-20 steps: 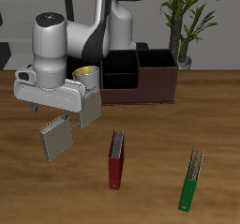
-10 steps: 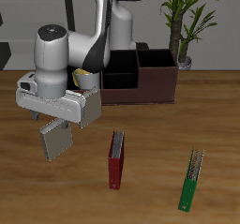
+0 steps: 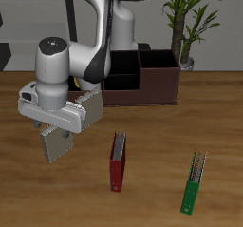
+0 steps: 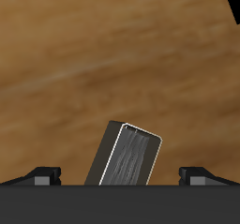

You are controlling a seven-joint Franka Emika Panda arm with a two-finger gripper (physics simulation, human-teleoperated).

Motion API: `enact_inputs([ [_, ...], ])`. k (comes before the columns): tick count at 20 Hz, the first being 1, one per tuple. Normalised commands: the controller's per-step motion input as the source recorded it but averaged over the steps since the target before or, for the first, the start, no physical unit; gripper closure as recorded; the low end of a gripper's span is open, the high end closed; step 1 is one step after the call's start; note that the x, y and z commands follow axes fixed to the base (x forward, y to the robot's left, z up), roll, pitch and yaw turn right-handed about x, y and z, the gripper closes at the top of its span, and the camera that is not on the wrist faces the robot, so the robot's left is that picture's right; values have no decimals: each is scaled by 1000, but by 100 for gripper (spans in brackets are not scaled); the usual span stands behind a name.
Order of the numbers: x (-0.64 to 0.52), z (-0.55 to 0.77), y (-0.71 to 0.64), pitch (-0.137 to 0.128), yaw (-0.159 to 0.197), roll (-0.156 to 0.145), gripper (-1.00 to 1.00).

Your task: Place the white-yellow mug into the back desk caddy's left compartment and place the right yellow book into the back desk caddy's right compartment

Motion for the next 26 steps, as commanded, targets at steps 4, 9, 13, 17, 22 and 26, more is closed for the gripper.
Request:
enact_inputs([
  [4, -19, -290, 24, 24, -40, 12, -100],
  [9, -63, -227, 80, 19, -20, 6, 100],
  [13, -75, 93, 48, -6, -2, -7, 100],
  [17, -138, 517, 192, -58, 33, -2, 100],
  [22, -278, 668, 377, -66, 77, -2, 100],
  [26, -508, 782, 492, -81, 136, -48, 100],
])
